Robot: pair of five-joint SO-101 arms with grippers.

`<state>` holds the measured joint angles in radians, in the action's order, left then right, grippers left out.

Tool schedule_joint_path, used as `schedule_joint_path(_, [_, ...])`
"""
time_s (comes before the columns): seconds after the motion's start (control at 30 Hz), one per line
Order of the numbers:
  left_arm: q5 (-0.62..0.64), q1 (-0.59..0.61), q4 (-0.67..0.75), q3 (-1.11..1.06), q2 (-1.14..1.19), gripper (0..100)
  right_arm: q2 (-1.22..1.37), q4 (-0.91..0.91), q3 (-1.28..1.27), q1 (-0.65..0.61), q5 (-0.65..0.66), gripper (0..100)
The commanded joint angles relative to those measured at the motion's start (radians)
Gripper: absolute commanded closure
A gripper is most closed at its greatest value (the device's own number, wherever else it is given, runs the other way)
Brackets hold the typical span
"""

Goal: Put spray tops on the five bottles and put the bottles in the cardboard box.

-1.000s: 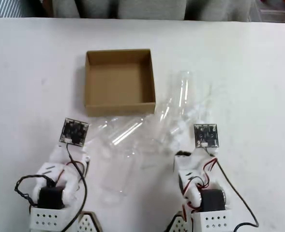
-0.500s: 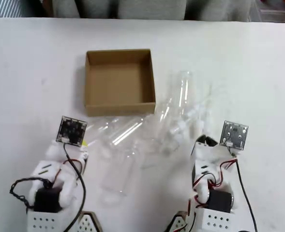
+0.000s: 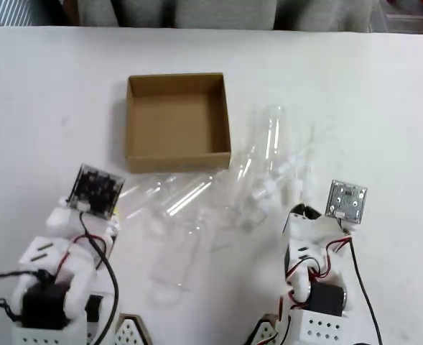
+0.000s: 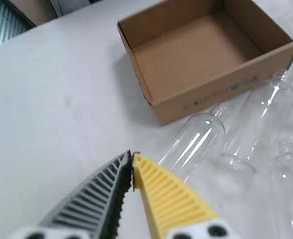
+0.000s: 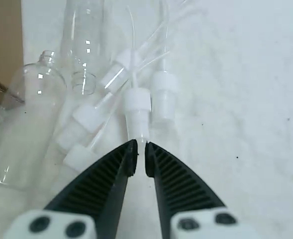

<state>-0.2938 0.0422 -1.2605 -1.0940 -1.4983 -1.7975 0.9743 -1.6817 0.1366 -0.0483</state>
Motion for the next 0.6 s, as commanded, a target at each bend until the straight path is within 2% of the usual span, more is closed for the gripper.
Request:
schedule_joint_path(0.0, [-0.012,0.001,-0.009,0.172,0.272,98,-0.004,0.005,-0.008,0.005,-0.002,98.1])
schedule_joint_path(0.3, [-0.012,-0.01,-0.008,0.321,0.664,98,-0.004,0.005,-0.008,0.005,-0.002,98.1])
schedule_joint_path(0.57, [-0.014,-0.088,-0.008,0.425,0.912,79,-0.004,0.005,-0.008,0.004,-0.002,98.1])
